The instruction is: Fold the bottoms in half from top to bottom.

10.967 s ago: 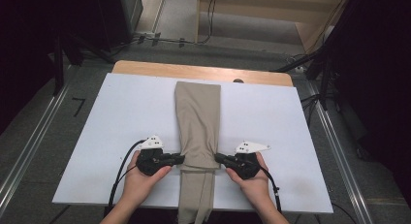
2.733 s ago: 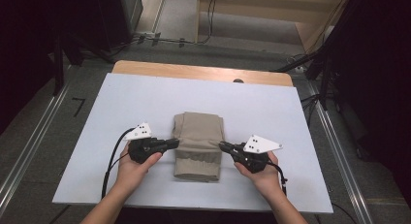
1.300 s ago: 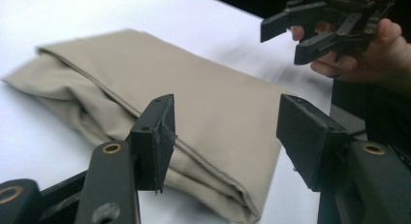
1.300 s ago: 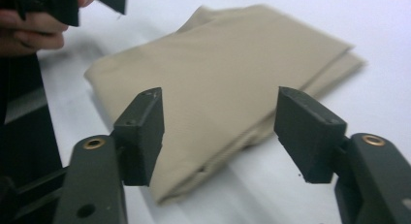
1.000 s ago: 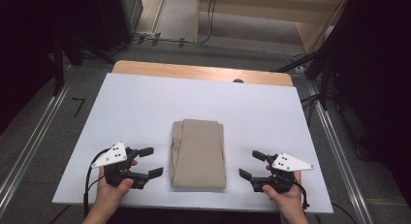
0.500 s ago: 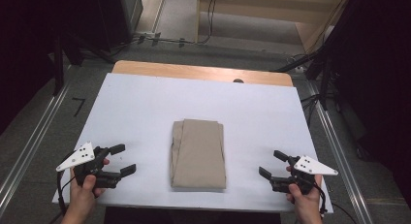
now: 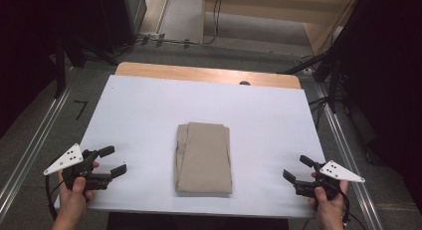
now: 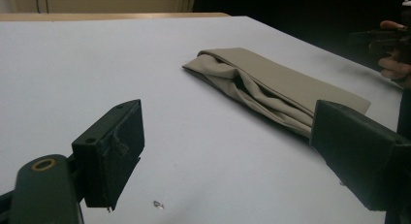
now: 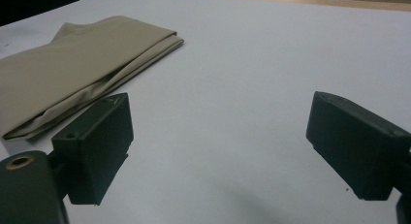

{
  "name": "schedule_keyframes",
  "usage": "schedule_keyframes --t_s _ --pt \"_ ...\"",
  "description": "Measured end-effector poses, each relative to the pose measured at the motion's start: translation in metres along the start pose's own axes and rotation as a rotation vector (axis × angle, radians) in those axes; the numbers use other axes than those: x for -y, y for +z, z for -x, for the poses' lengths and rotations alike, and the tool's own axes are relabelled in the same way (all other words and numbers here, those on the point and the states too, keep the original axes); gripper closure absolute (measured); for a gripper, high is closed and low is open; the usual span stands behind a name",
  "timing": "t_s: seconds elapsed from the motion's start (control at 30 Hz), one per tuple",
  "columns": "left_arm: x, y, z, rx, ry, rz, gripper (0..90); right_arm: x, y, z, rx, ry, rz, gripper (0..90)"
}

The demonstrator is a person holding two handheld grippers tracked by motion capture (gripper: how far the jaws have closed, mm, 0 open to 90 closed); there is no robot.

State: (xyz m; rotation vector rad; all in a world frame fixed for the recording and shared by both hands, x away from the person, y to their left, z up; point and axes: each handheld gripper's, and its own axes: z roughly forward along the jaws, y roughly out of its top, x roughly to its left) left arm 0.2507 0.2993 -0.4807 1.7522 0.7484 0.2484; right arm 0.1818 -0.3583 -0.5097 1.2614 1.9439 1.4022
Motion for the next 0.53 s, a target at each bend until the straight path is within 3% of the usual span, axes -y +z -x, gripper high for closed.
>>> schedule_keyframes --t_s 0.13,0.23,0.53 --pt "0.0013 0.0001 -0.0019 -0.012 -0.004 -0.009 13.0 0.001 -0.0012 0.0034 0.005 0.004 0.002 8.2" --pt "0.0018 0.0016 -0.0024 -0.004 -0.004 -0.018 5.6 0.0014 -0.0018 0.0045 0.009 0.009 0.002 8.2" --pt "0.001 0.003 -0.0007 -0.01 -0.002 -0.016 5.3 0.0008 -0.0015 0.0038 0.007 0.005 0.003 8.2"
